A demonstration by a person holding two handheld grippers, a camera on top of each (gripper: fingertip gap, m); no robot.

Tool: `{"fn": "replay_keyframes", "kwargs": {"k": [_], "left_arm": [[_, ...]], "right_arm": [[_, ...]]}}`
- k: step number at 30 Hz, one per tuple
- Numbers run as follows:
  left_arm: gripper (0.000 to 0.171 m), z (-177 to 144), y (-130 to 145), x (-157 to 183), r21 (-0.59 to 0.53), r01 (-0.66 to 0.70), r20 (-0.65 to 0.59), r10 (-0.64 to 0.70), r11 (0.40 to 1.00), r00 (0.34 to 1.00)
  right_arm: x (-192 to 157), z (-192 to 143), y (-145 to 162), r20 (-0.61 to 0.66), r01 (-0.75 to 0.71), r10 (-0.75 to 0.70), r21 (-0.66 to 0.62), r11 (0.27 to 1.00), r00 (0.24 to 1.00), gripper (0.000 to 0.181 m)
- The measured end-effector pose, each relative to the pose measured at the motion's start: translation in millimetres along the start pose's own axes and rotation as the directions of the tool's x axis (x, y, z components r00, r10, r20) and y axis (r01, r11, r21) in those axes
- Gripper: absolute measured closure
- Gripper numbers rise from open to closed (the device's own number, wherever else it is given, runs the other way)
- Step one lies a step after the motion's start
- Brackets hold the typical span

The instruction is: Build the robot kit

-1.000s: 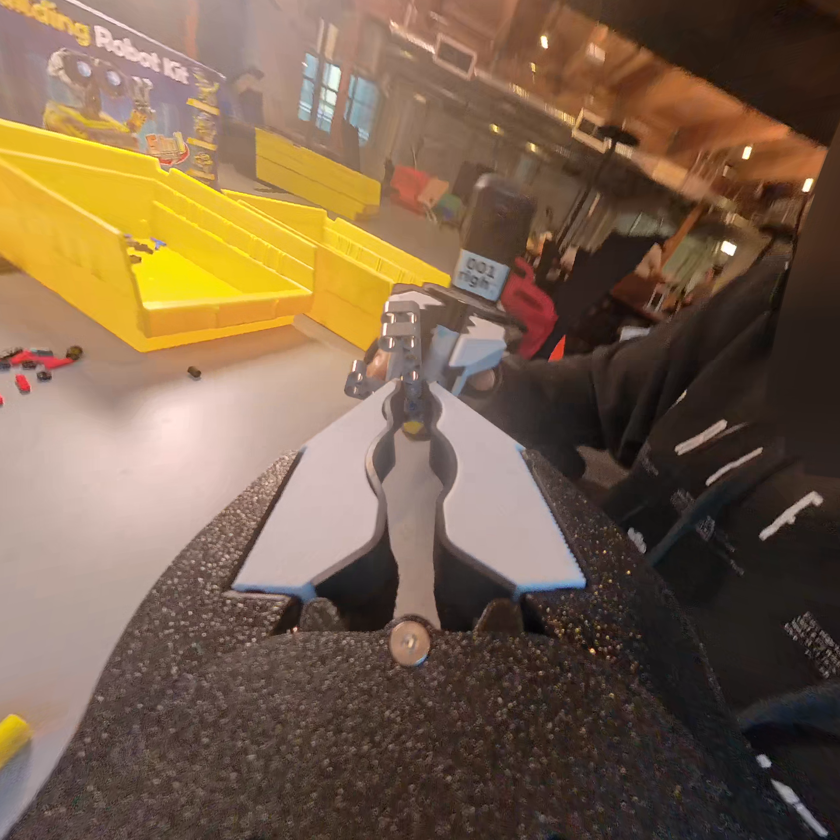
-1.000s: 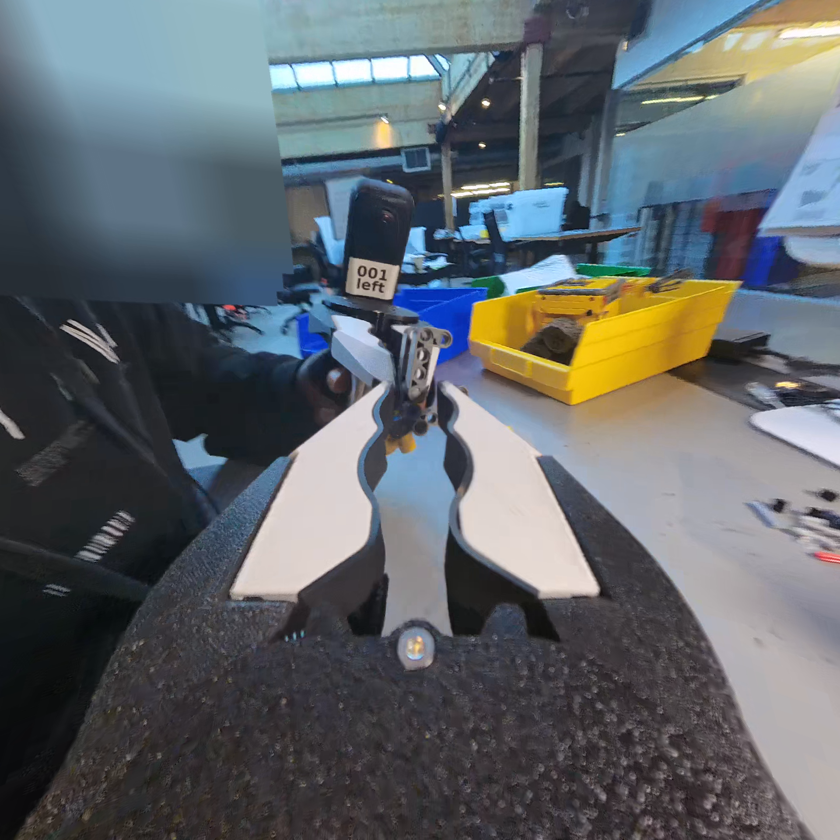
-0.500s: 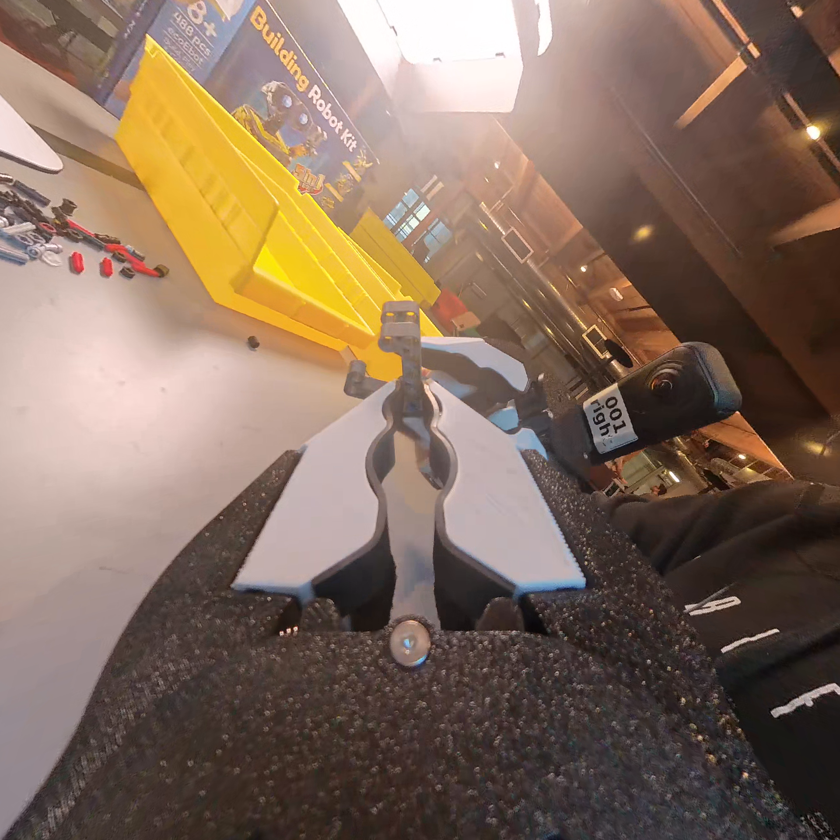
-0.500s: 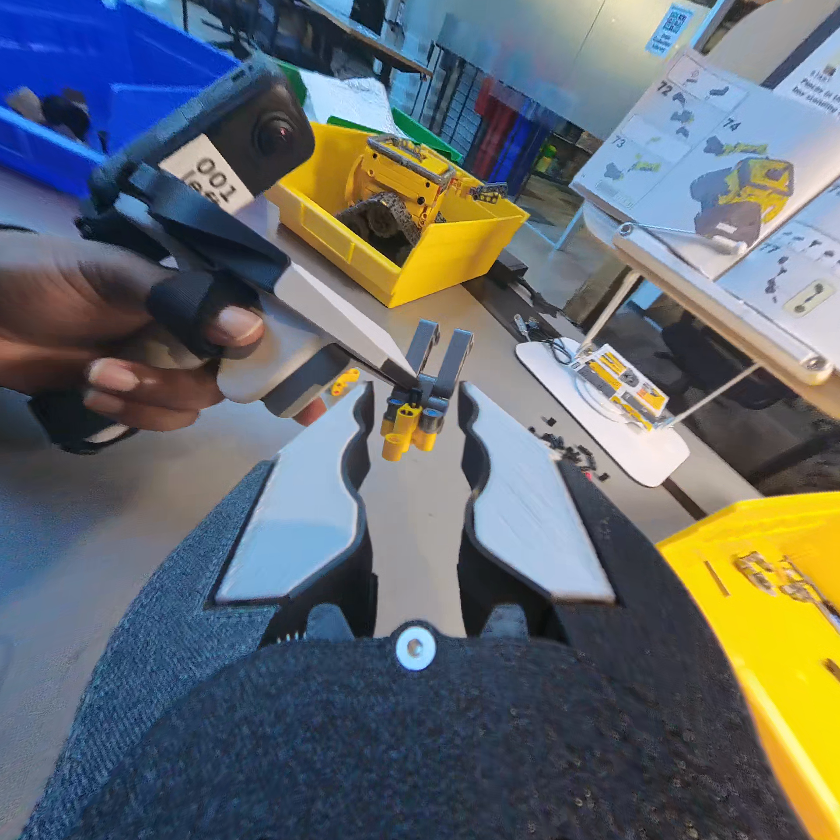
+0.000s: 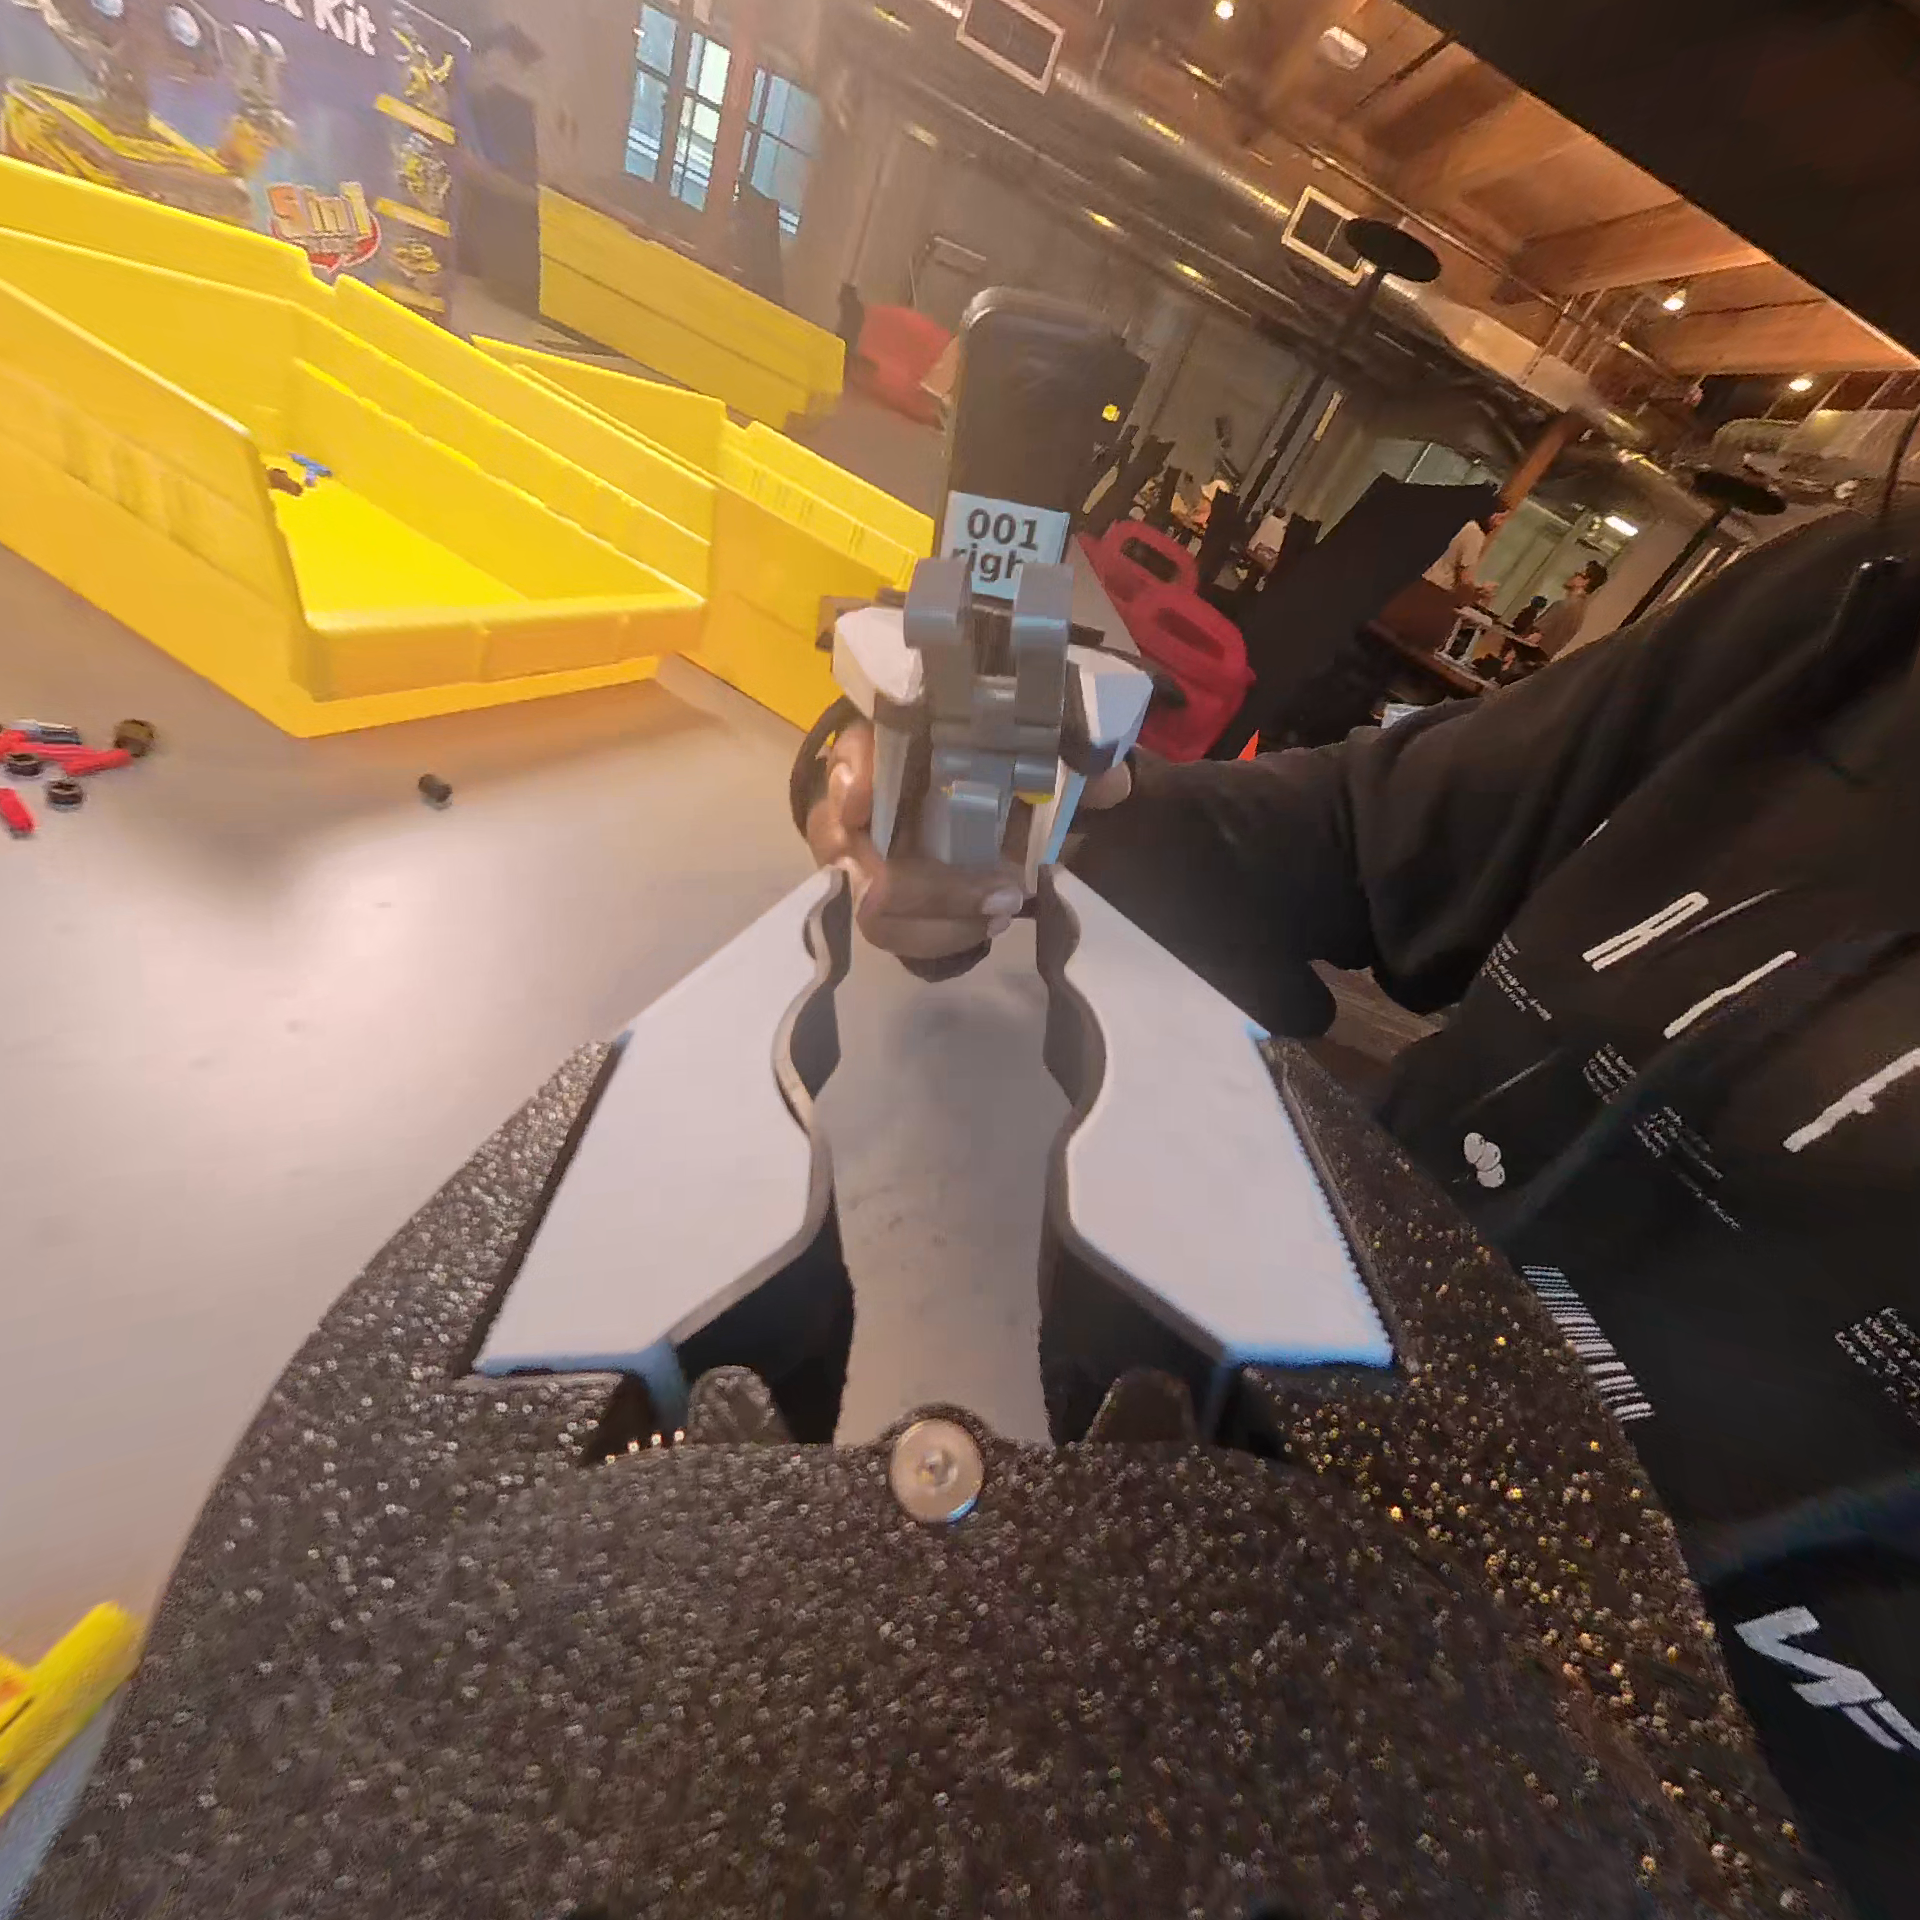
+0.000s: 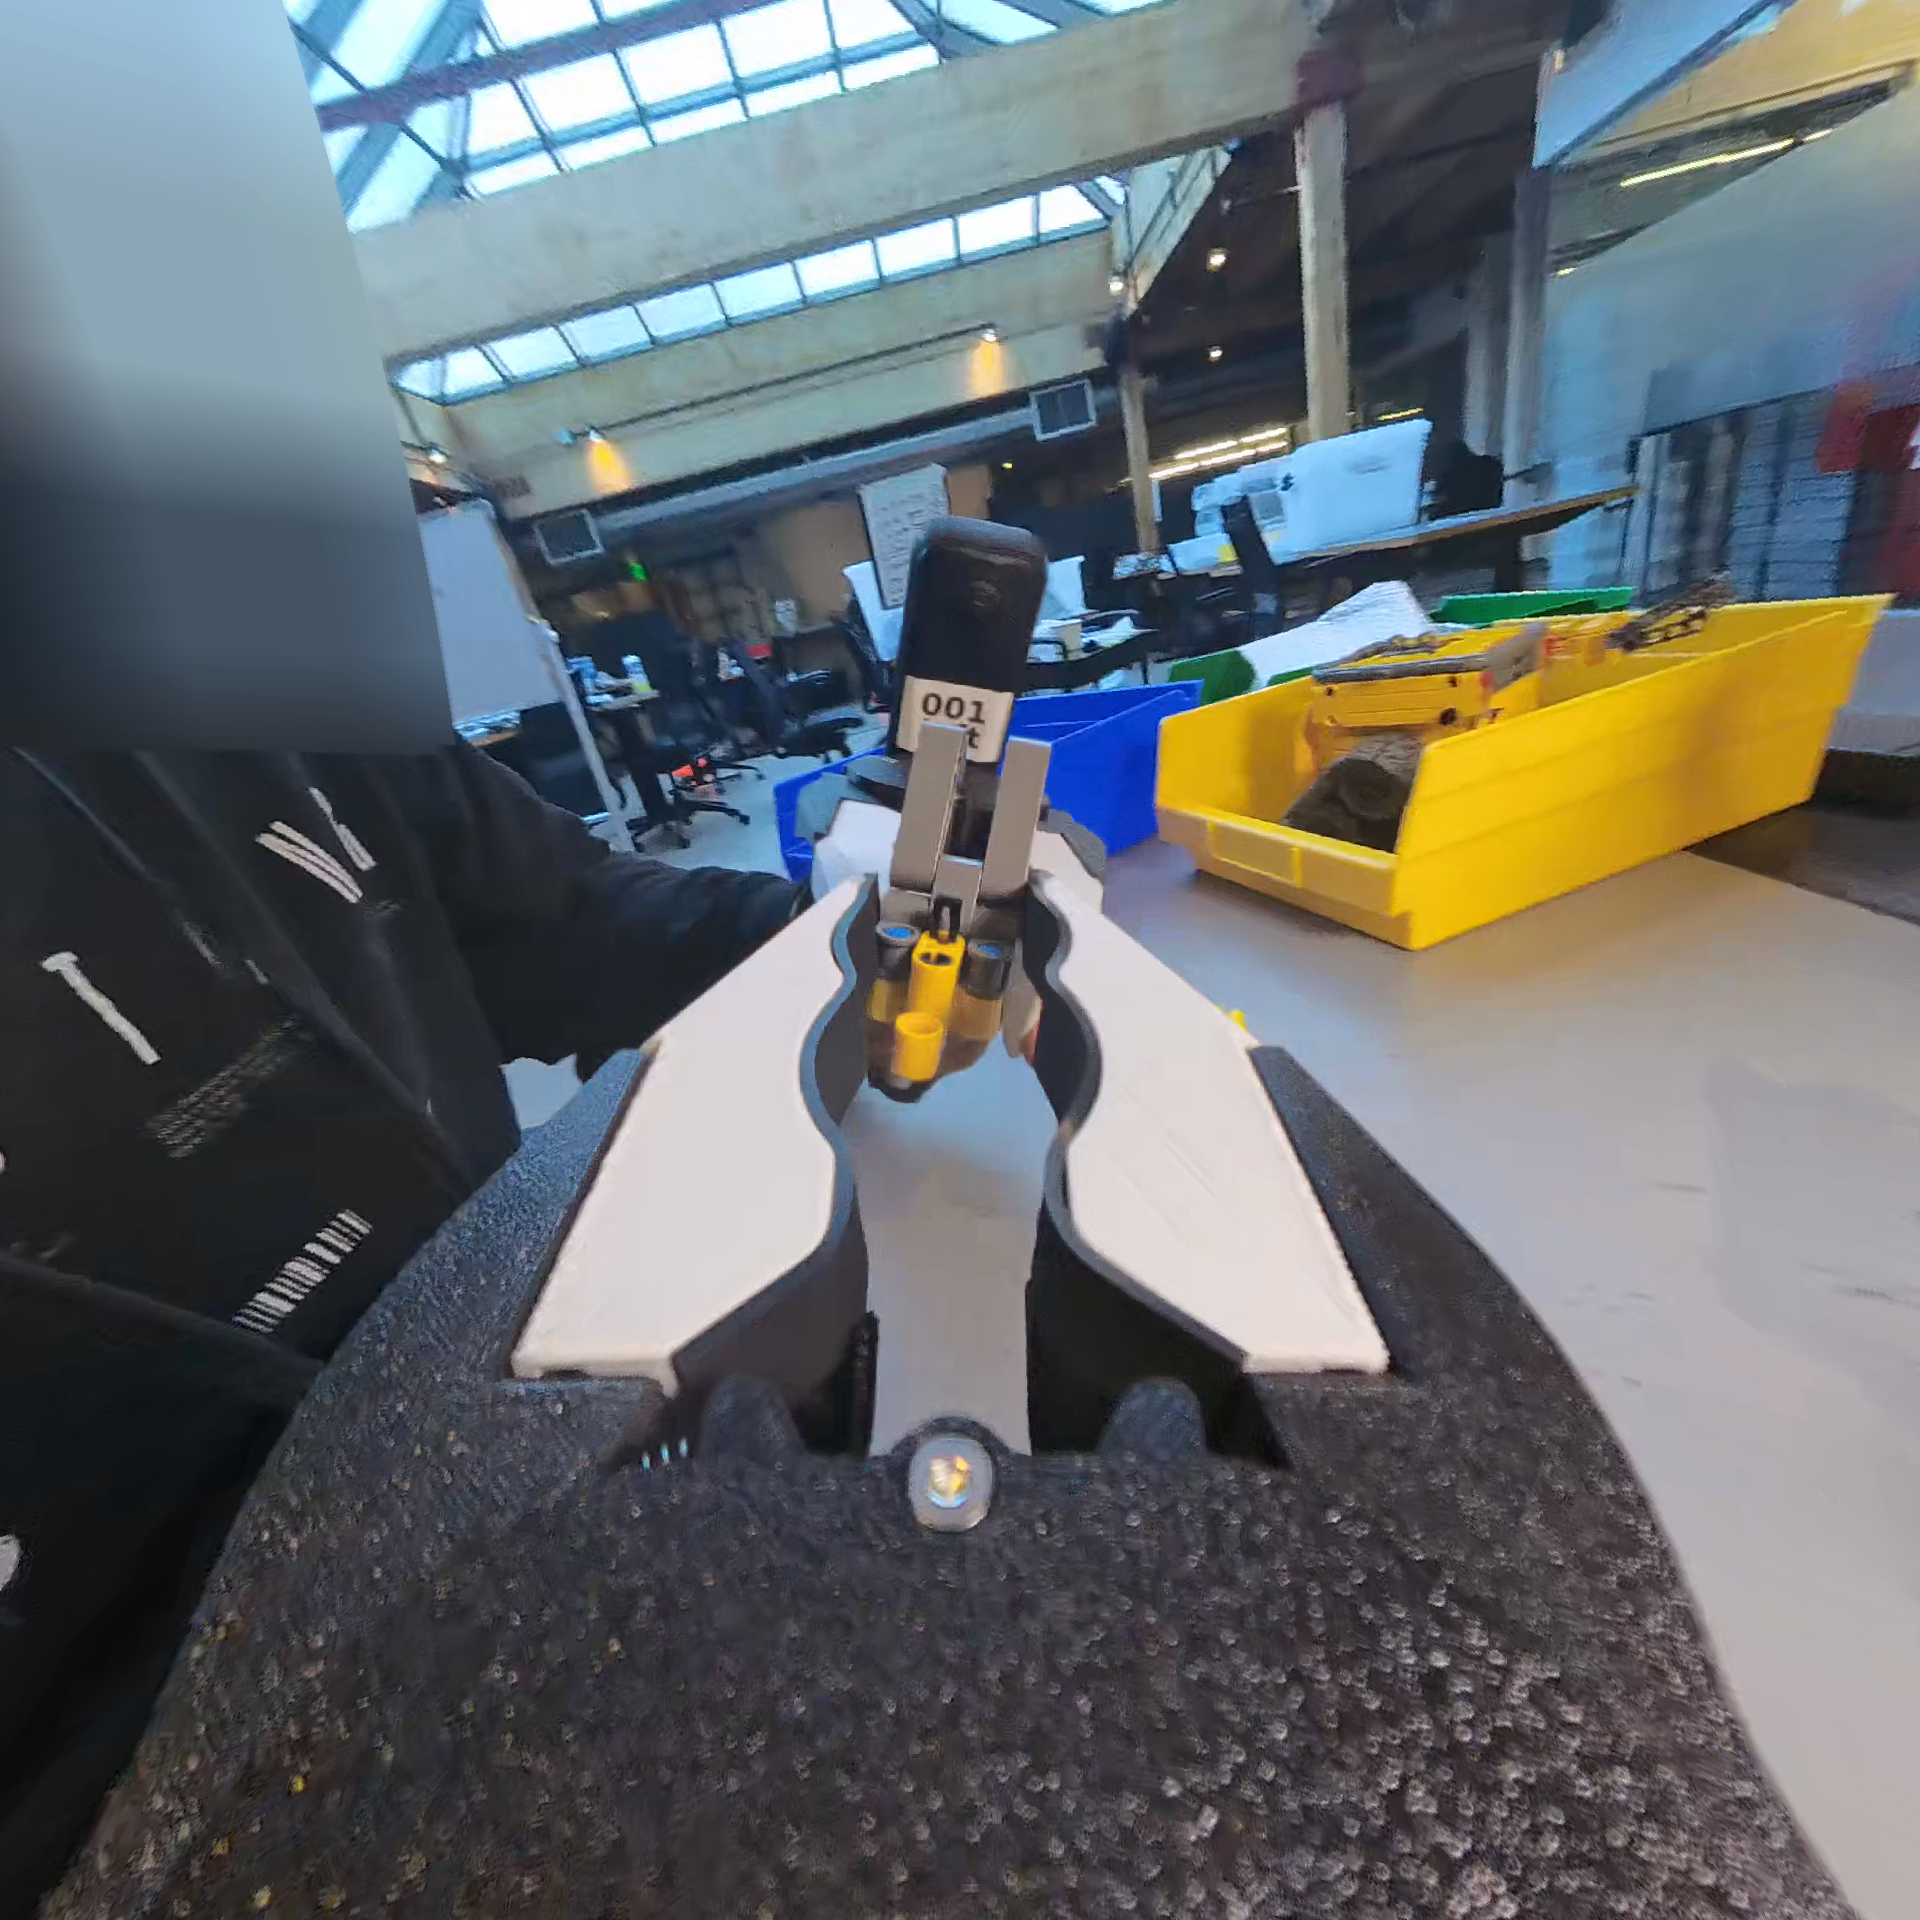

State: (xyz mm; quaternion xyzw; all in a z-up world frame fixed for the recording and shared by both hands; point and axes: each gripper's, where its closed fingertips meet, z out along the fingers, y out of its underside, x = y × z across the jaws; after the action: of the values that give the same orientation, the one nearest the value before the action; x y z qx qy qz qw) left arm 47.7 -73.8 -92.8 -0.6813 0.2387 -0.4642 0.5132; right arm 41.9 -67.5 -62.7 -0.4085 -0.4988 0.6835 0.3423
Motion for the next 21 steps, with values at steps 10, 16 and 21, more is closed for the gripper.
{"fn": "replay_keyframes", "kwargs": {"k": [10,16,21], "left_arm": [[0.165,3,6,5,-0.055,-0.121,0.02,0.122,0.991,0.992],[0.164,4,11,5,-0.081,-0.125,0.013,0.126,0.989,0.992],[0.164,4,14,4,-0.098,-0.137,0.019,0.139,0.986,0.99]], "right_arm": [[-2,6,23,-0.017,0.074,-0.077,-0.131,0.989,0.997,0.154],[-3,4,26,-0.007,0.085,-0.087,-0.179,0.98,0.996,0.154],[-6,3,27,0.019,0.046,-0.044,-0.176,0.983,0.999,0.149]]}}
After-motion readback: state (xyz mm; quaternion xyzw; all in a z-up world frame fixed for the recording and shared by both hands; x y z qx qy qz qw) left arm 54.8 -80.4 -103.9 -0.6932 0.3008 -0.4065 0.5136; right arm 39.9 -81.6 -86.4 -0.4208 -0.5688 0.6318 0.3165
